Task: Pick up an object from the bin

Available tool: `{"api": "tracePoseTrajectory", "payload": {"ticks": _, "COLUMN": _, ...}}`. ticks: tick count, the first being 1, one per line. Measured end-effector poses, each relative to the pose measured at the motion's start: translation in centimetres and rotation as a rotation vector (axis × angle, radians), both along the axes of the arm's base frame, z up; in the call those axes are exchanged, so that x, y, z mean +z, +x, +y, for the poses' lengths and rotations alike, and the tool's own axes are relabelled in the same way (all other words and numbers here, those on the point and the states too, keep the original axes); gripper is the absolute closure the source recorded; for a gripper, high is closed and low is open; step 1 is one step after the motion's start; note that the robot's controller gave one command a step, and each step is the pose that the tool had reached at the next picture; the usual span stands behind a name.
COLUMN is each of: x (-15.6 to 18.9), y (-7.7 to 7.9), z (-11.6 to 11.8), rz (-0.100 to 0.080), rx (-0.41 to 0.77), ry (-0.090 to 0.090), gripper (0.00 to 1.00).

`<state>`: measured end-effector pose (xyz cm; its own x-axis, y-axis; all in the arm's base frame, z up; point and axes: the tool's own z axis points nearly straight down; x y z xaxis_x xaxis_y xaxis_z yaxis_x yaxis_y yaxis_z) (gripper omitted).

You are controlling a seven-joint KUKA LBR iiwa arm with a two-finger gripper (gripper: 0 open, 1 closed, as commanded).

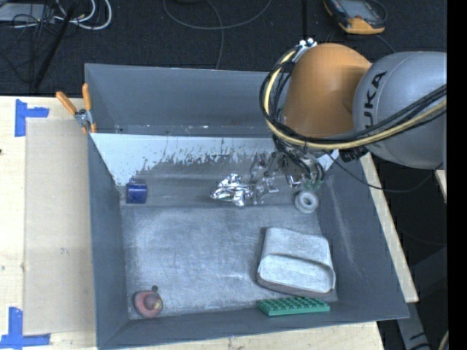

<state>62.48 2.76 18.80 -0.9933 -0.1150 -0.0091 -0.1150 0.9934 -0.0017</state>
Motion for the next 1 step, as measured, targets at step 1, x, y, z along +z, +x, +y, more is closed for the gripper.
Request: {"api": "tracePoseTrajectory", "payload": {"ticks": 1, "x": 2.67, "y": -0.54, "z": 0.08, "rz": 0.004, "rx": 0.005, "ry": 0.001, "gripper": 1.00}}
